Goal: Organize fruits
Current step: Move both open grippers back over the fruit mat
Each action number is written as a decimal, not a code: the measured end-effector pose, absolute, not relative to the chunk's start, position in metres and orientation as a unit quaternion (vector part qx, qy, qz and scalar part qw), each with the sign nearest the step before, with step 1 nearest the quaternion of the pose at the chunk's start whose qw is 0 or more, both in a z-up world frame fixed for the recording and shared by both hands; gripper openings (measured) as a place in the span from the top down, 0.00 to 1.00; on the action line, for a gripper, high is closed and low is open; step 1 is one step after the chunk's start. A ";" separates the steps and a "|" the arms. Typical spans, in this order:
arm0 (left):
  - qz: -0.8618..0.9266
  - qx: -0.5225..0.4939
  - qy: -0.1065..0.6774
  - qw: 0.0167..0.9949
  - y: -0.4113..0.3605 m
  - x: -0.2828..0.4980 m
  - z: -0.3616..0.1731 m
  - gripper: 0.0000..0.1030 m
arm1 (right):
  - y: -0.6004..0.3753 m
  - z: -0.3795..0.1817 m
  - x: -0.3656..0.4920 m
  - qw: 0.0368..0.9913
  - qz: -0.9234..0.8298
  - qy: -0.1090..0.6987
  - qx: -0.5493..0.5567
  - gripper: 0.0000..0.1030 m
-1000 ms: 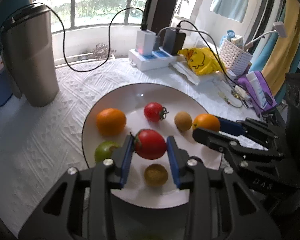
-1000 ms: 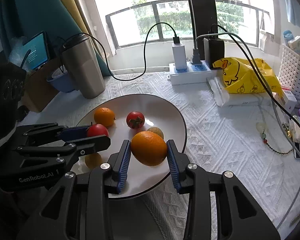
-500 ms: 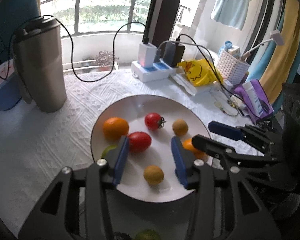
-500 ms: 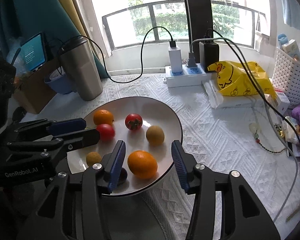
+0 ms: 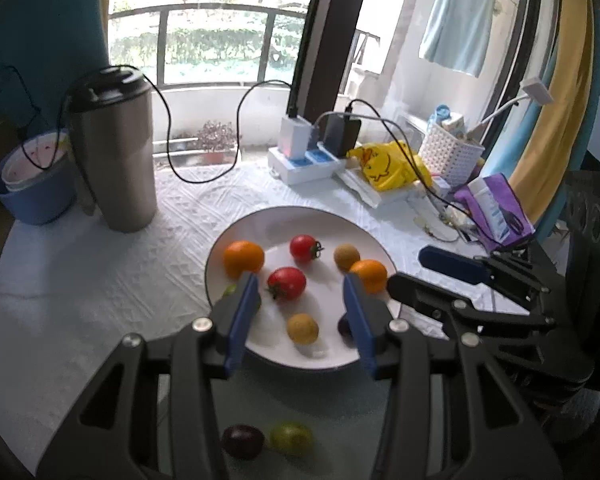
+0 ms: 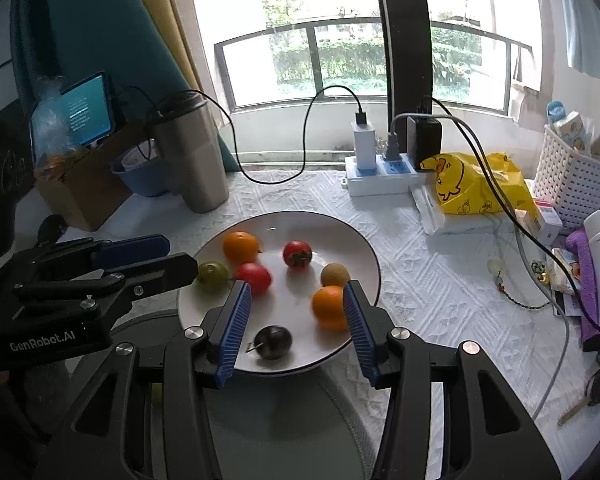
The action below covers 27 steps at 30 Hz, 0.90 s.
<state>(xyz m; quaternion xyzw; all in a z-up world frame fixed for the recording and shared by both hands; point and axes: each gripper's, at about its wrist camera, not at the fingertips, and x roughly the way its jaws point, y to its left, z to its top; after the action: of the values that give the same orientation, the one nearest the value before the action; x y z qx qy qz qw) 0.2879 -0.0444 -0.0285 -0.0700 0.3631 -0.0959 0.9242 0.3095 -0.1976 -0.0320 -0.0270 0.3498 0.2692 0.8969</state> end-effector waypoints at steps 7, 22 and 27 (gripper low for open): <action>-0.092 -0.076 0.345 0.931 -0.034 0.261 -0.017 0.55 | -0.191 -0.018 0.288 0.900 0.272 0.338 -0.038 0.51; -0.076 -0.094 0.338 0.933 -0.008 0.207 -0.024 0.55 | -0.168 -0.012 0.242 0.897 0.283 0.334 -0.063 0.51; -0.068 -0.100 0.340 0.932 0.001 0.192 -0.033 0.55 | -0.158 -0.017 0.230 0.892 0.290 0.339 -0.072 0.51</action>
<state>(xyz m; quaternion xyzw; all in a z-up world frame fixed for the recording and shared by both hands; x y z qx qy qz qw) 0.1924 0.0012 -0.0326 -0.1005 0.3402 -0.0684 0.9324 0.2305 -0.1580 -0.0169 -0.0720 0.3387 0.2895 0.8923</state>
